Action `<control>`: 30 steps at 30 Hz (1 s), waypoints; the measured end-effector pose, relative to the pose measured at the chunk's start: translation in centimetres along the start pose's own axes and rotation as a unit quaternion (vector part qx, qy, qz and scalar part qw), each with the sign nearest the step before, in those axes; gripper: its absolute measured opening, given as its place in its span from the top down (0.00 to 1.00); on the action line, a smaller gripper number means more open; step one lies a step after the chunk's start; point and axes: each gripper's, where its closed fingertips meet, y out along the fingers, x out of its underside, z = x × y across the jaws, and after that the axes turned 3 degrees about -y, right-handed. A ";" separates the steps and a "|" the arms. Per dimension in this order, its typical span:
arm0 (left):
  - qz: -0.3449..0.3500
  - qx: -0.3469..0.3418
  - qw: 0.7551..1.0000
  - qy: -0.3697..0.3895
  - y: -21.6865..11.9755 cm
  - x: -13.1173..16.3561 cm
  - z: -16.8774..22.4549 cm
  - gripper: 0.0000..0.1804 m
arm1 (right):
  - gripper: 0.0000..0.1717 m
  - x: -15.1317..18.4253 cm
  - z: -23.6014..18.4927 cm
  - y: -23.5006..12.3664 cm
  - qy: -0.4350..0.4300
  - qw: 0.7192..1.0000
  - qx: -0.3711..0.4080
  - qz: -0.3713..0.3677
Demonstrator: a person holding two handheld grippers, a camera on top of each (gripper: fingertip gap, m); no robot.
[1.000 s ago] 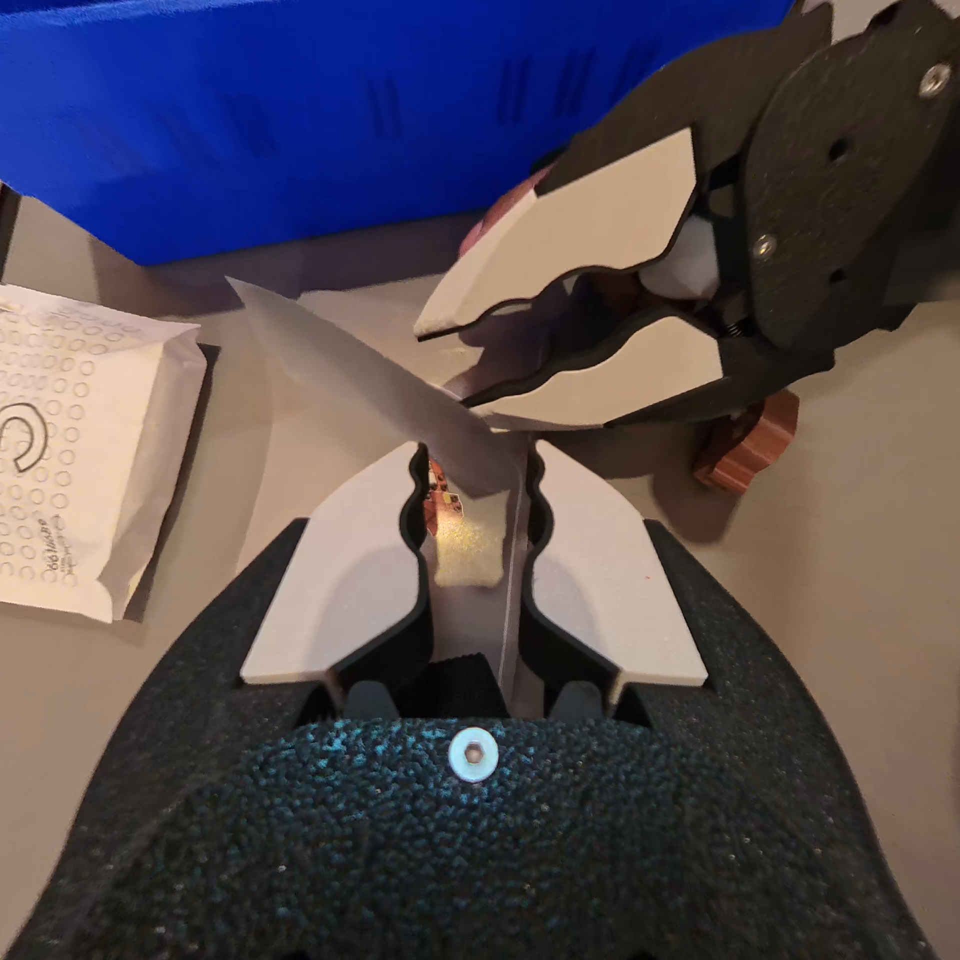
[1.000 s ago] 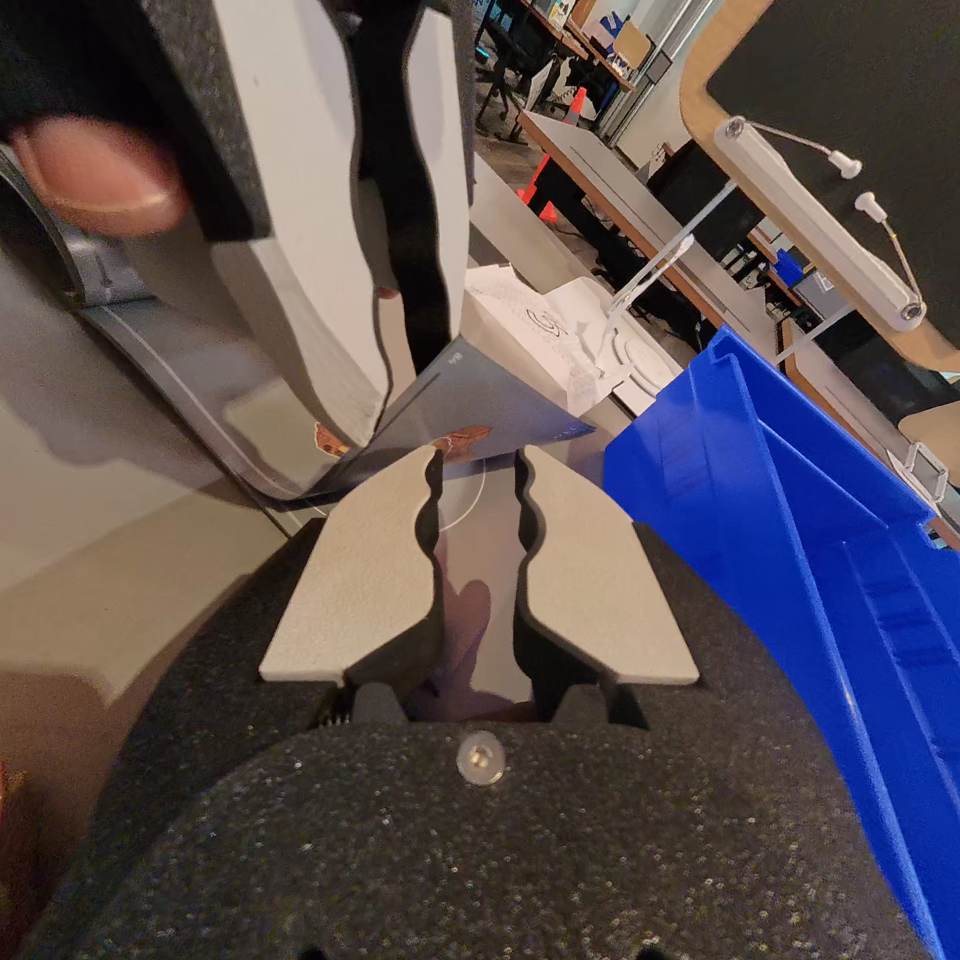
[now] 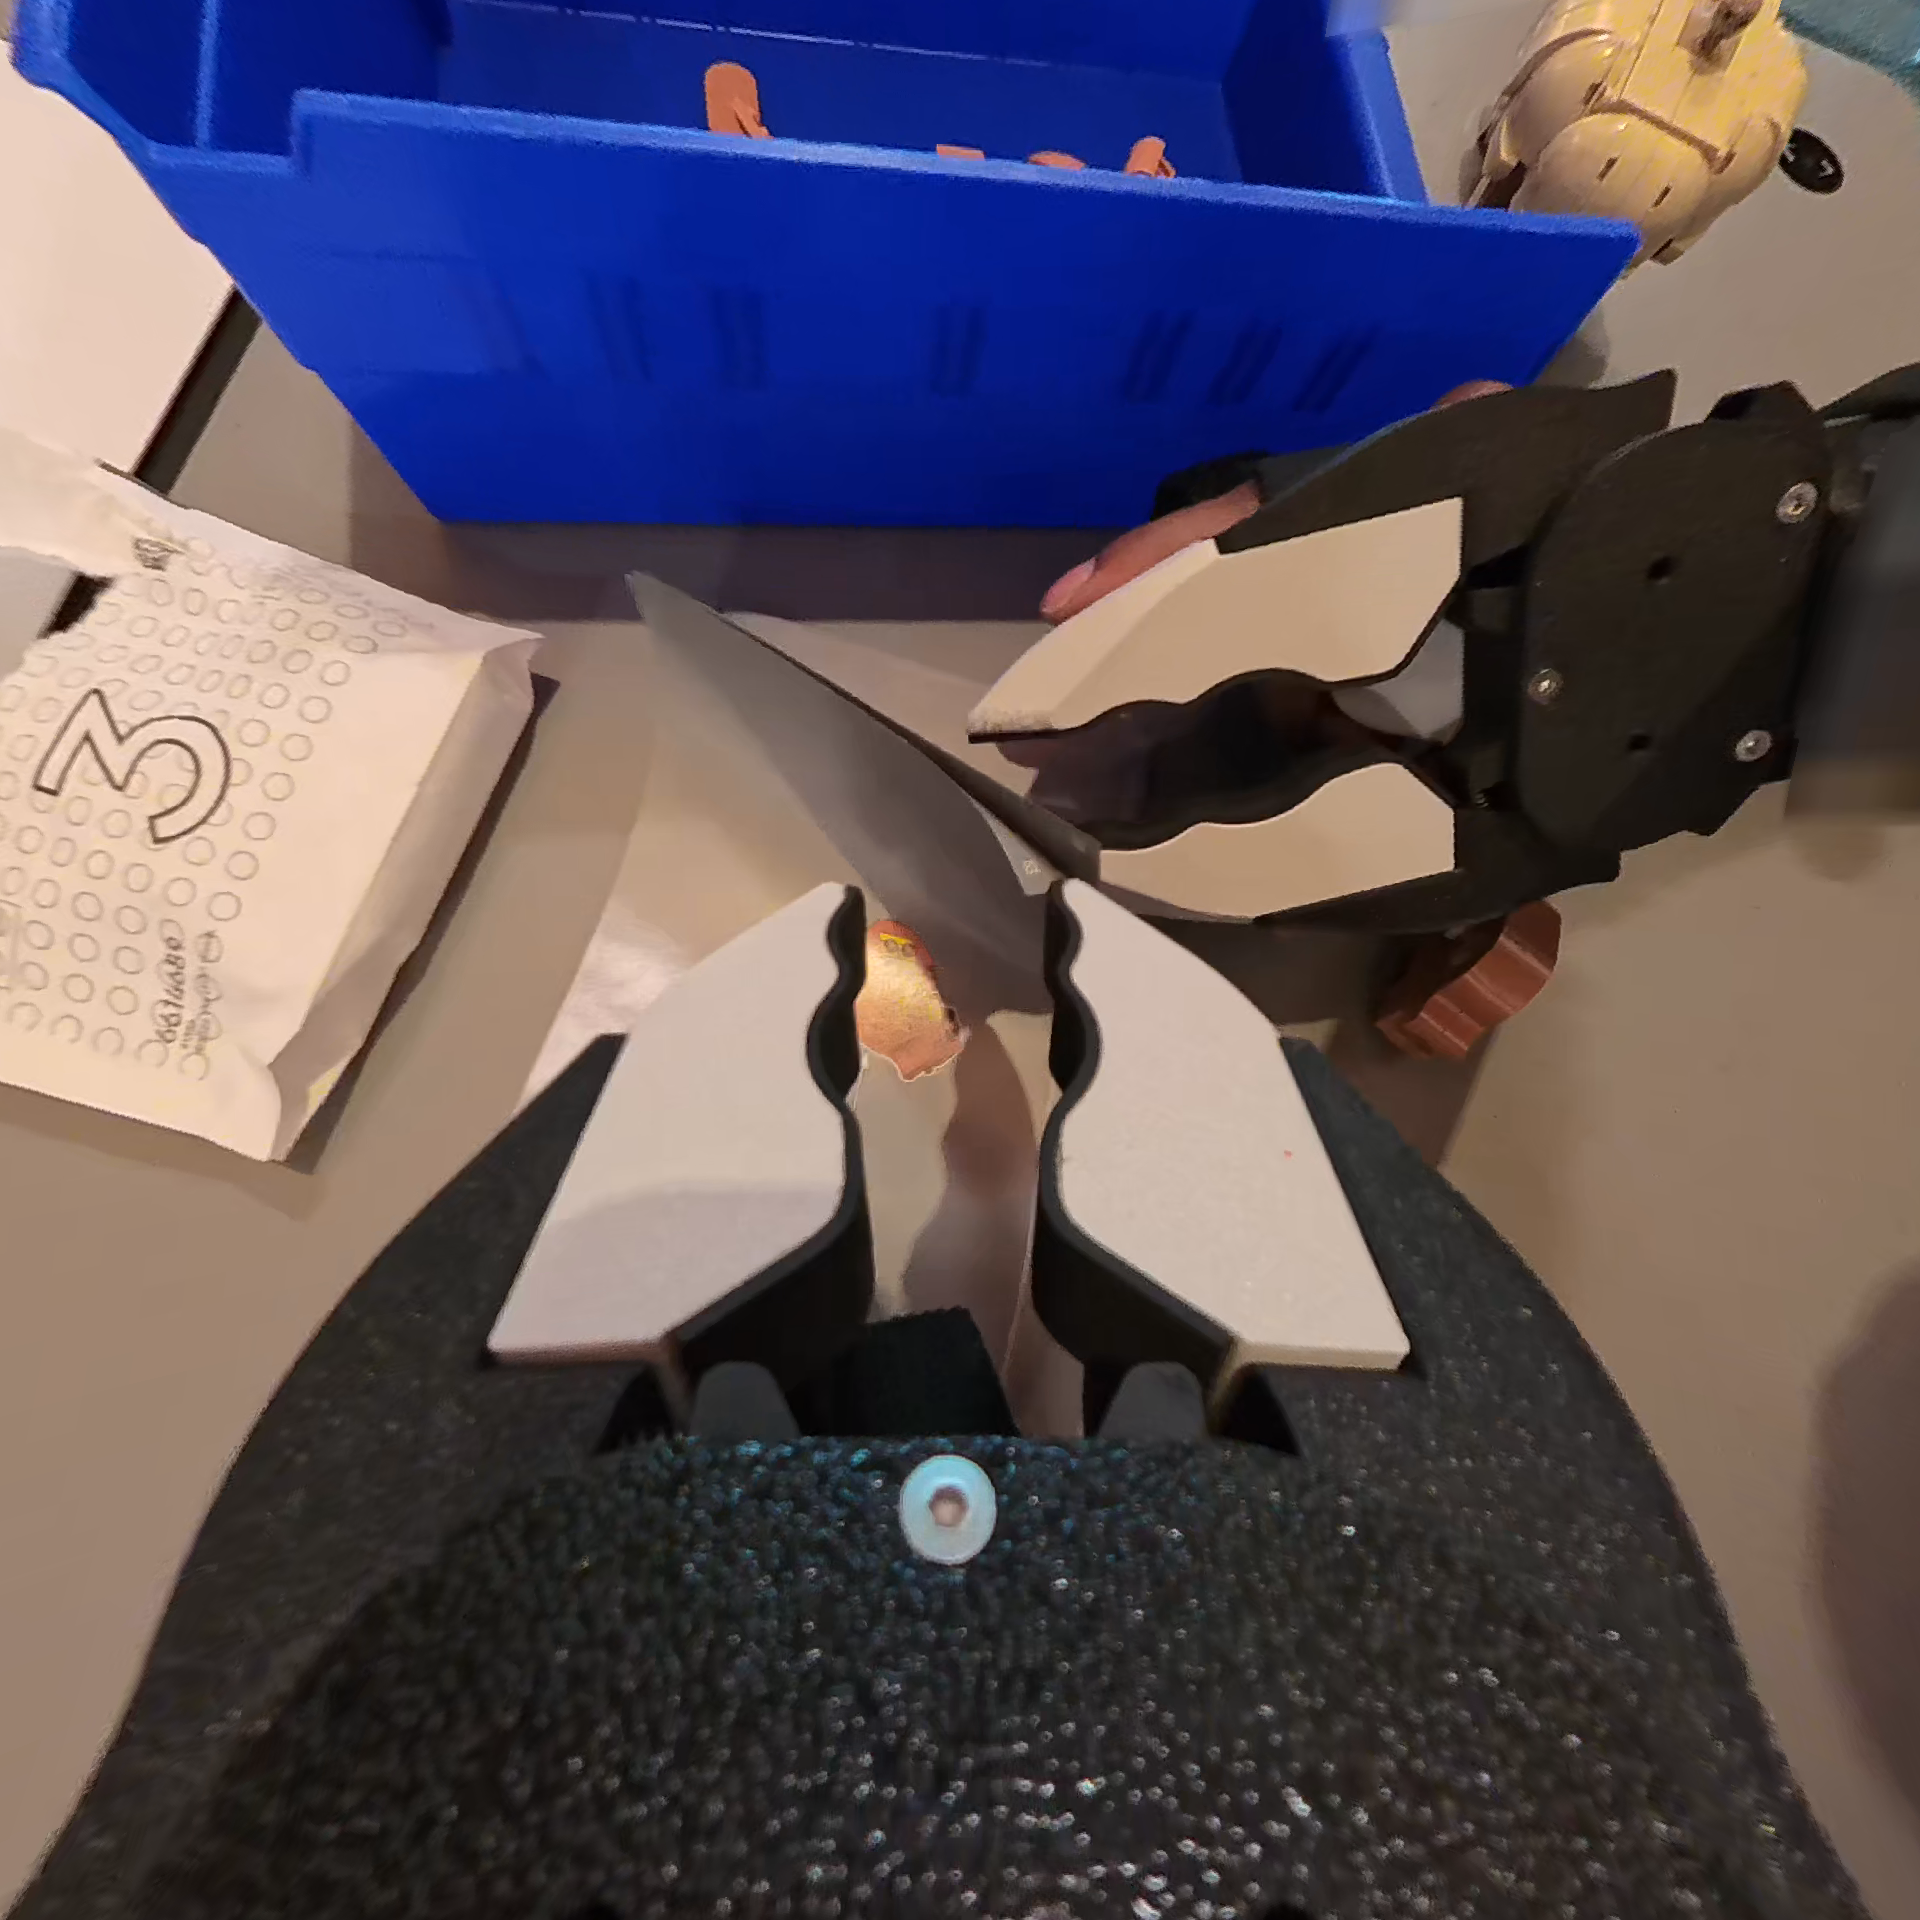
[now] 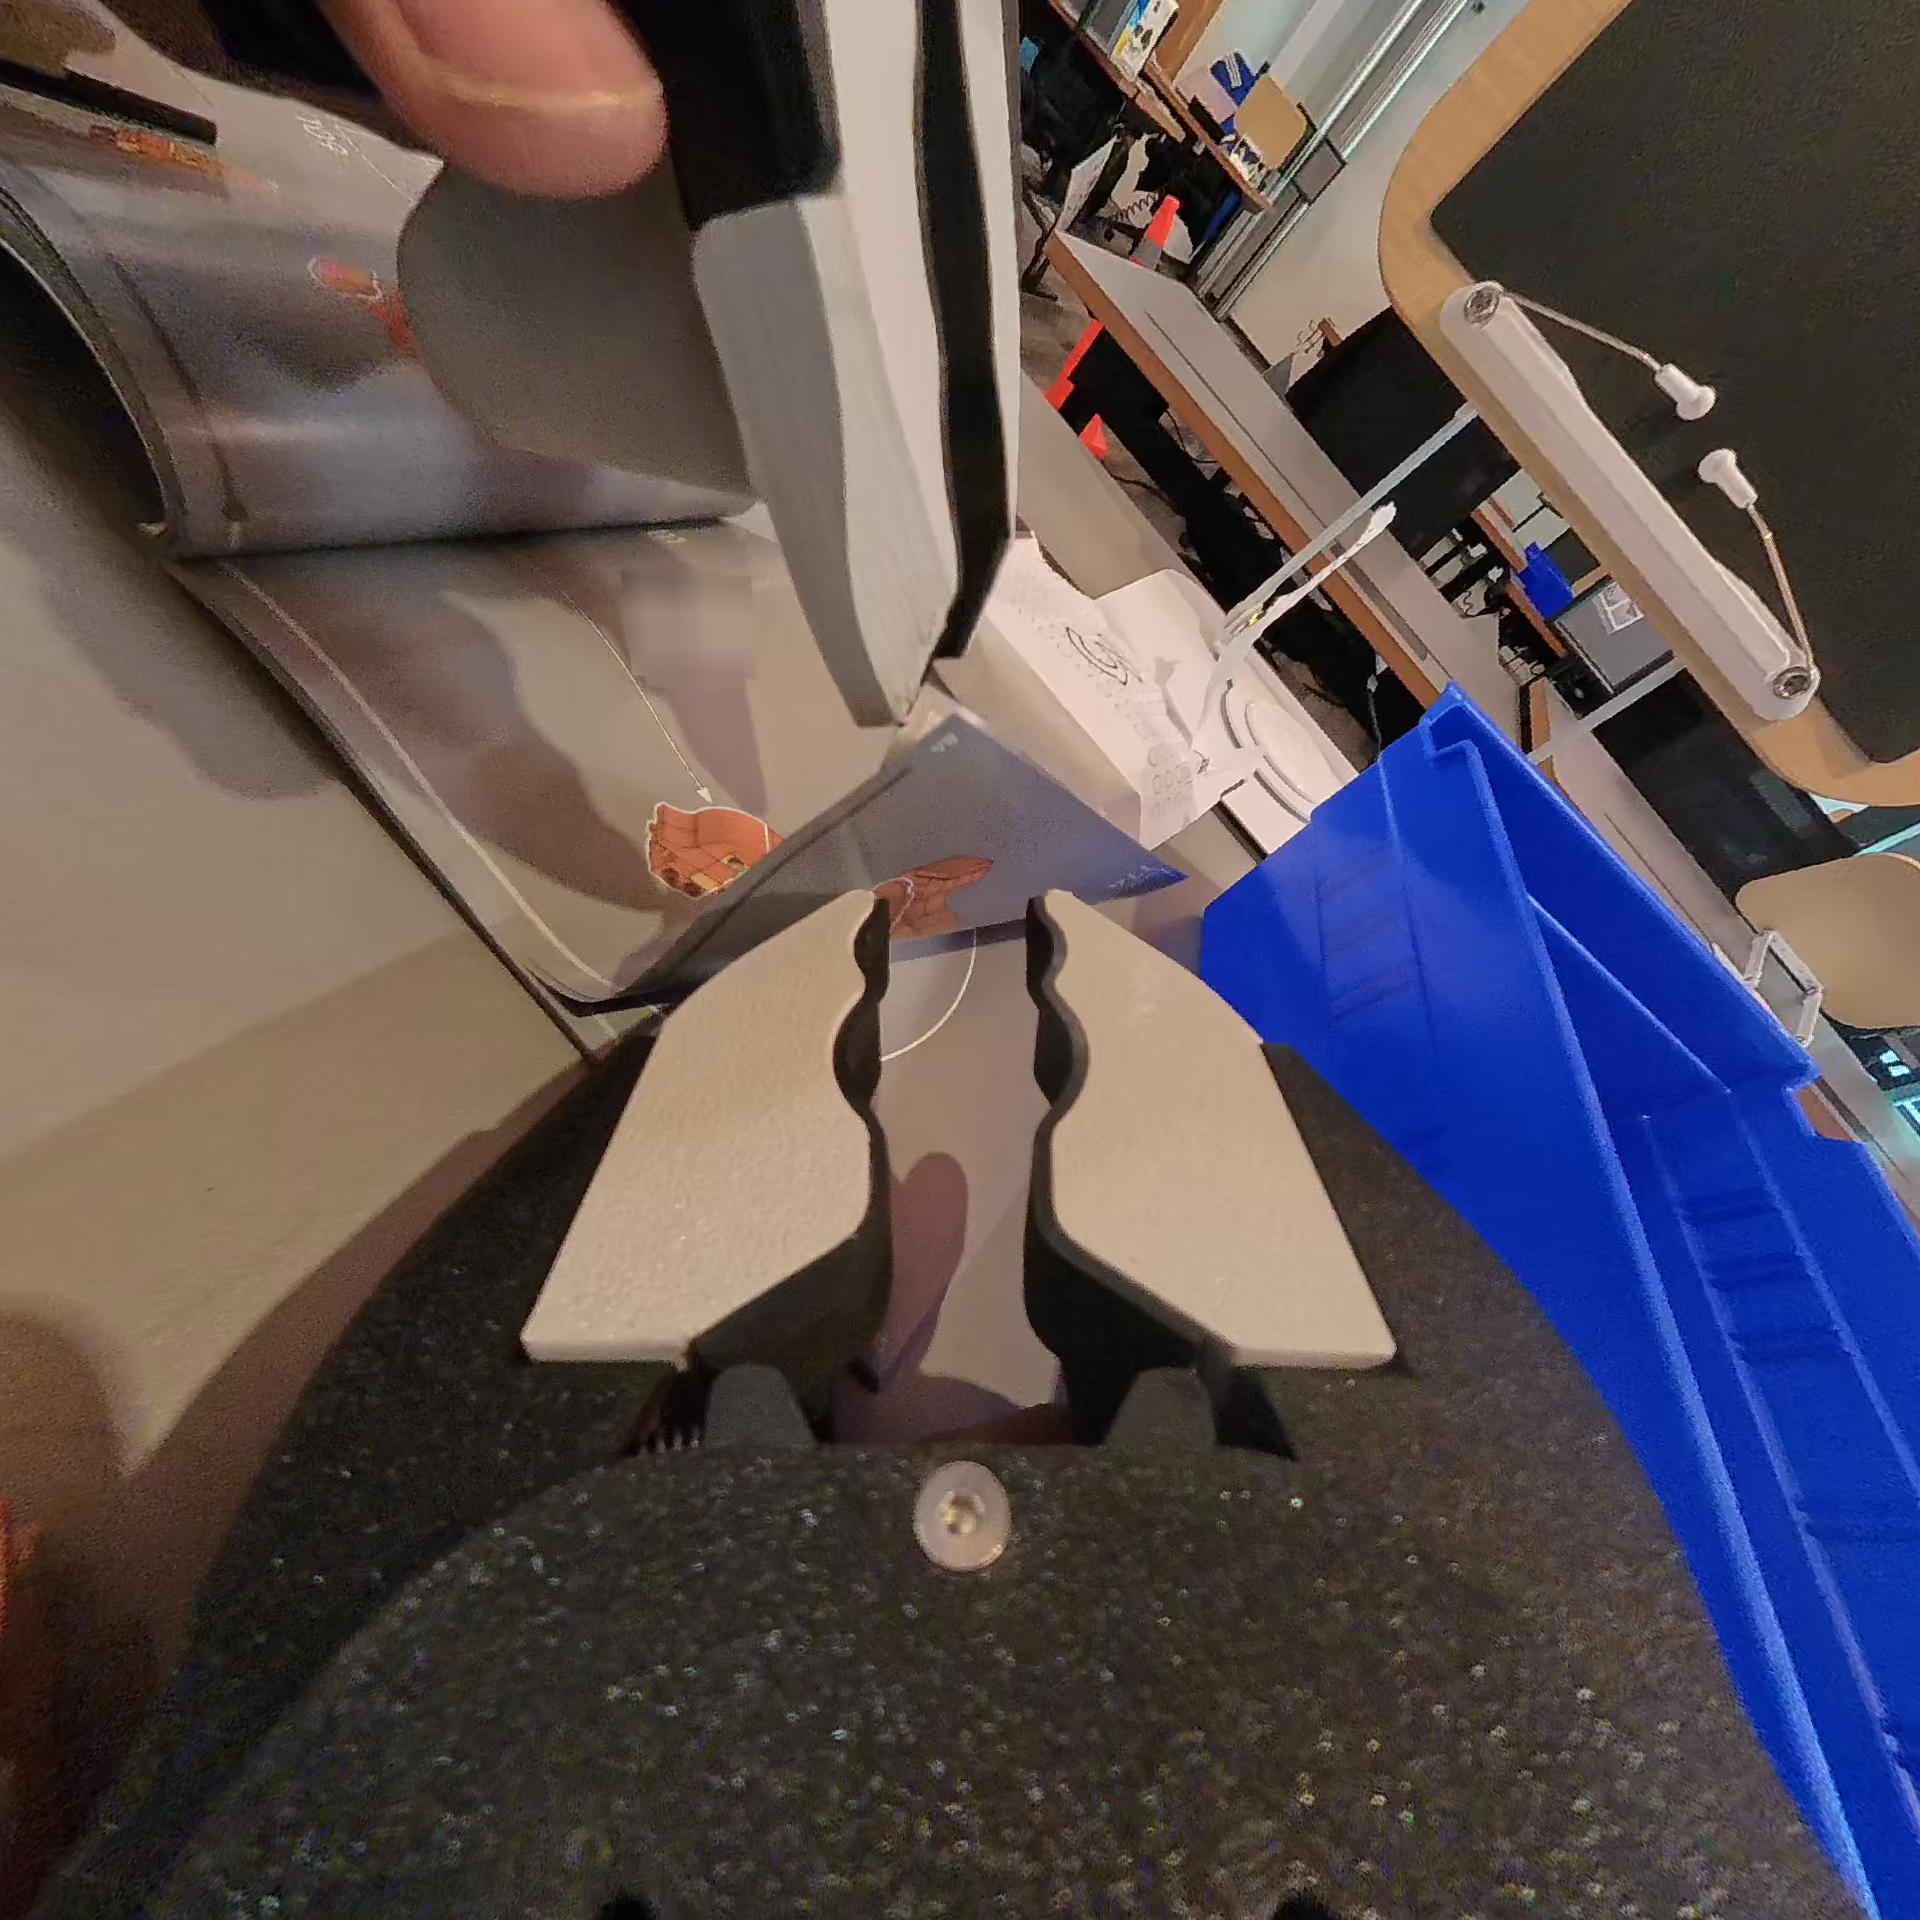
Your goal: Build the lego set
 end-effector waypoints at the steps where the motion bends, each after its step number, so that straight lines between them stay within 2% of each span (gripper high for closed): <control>1: -0.001 0.004 1.000 -0.003 0.1 0.1 0.1 0.82 | 0.86 0.0 0.0 0.0 -0.001 1.000 0.000 0.000; 5: 0.001 0.028 0.999 -0.025 0.5 0.2 0.5 0.85 | 0.86 0.0 0.0 -0.1 -0.005 1.000 0.002 0.001; 13: 0.033 0.101 0.992 -0.072 0.7 -0.3 1.5 1.00 | 0.86 0.0 -0.1 -0.1 -0.012 1.000 0.004 0.000; 20: 0.058 0.130 0.986 -0.092 0.6 -0.8 1.7 1.00 | 0.86 0.0 -0.1 -0.1 -0.013 1.000 0.003 0.000; 30: 0.061 0.123 0.986 -0.098 0.7 -0.8 1.2 1.00 | 0.86 0.1 -0.2 -0.1 -0.017 1.000 0.001 -0.002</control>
